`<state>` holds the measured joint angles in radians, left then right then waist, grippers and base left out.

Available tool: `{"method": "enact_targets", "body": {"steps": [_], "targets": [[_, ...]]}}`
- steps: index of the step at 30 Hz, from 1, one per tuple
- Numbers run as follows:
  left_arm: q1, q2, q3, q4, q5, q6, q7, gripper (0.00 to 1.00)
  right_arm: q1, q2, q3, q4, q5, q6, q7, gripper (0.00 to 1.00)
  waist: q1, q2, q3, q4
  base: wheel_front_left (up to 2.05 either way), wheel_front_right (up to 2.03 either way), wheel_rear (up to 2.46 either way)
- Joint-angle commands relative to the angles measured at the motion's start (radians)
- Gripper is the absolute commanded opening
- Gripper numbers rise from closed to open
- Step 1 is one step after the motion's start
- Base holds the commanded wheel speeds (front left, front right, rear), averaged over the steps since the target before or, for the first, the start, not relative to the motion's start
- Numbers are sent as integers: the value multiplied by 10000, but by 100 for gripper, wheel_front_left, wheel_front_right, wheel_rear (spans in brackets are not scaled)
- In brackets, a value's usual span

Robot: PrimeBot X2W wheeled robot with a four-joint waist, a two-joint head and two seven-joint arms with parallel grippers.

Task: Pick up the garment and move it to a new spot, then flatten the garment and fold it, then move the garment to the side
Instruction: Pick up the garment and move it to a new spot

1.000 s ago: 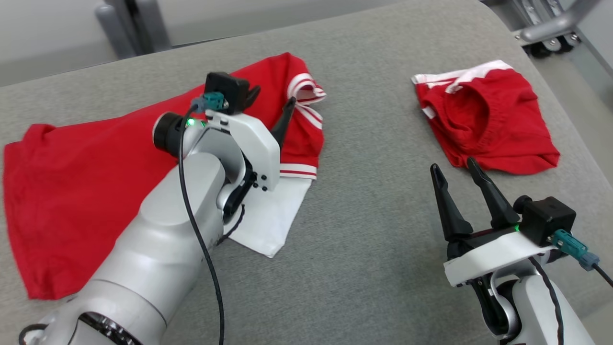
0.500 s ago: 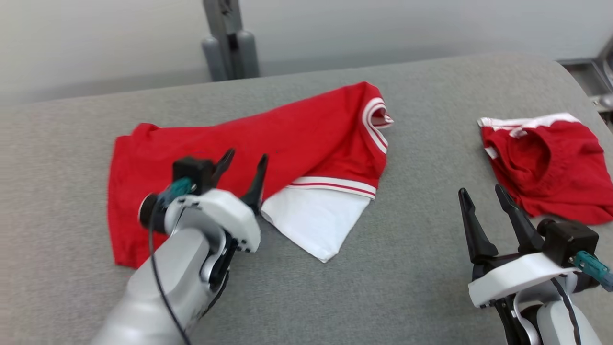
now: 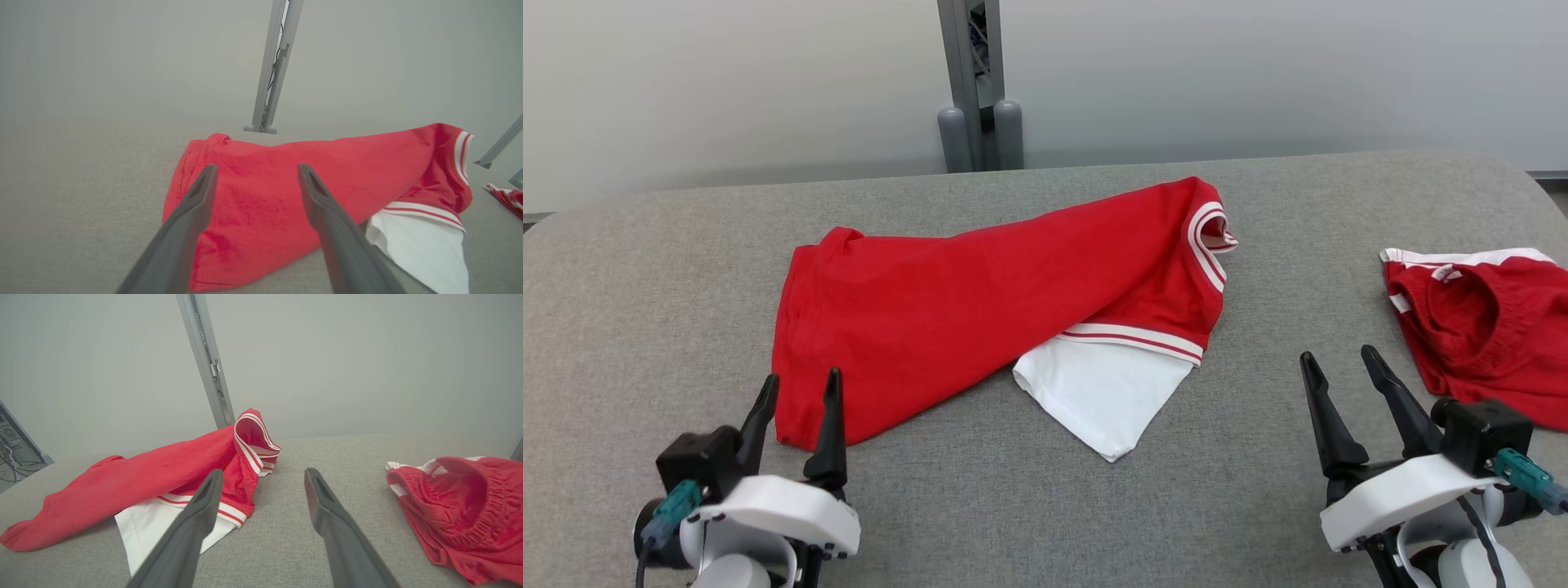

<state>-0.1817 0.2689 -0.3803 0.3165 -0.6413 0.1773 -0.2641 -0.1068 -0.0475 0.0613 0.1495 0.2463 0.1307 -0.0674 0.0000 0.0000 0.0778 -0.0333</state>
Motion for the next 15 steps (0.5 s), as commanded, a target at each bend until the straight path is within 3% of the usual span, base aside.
{"method": "enact_targets", "body": {"steps": [1,15], "targets": [[265,41,187,-172,92,64,-3,100,121,-64,-42,15,39,1,29,100,0,0,0,27,0,0,0],[1843,-441,1420,-773,548,-186,-4,100,60,-63,42,343,171,1,-13,100,0,0,-66,287,0,0,0]]}}
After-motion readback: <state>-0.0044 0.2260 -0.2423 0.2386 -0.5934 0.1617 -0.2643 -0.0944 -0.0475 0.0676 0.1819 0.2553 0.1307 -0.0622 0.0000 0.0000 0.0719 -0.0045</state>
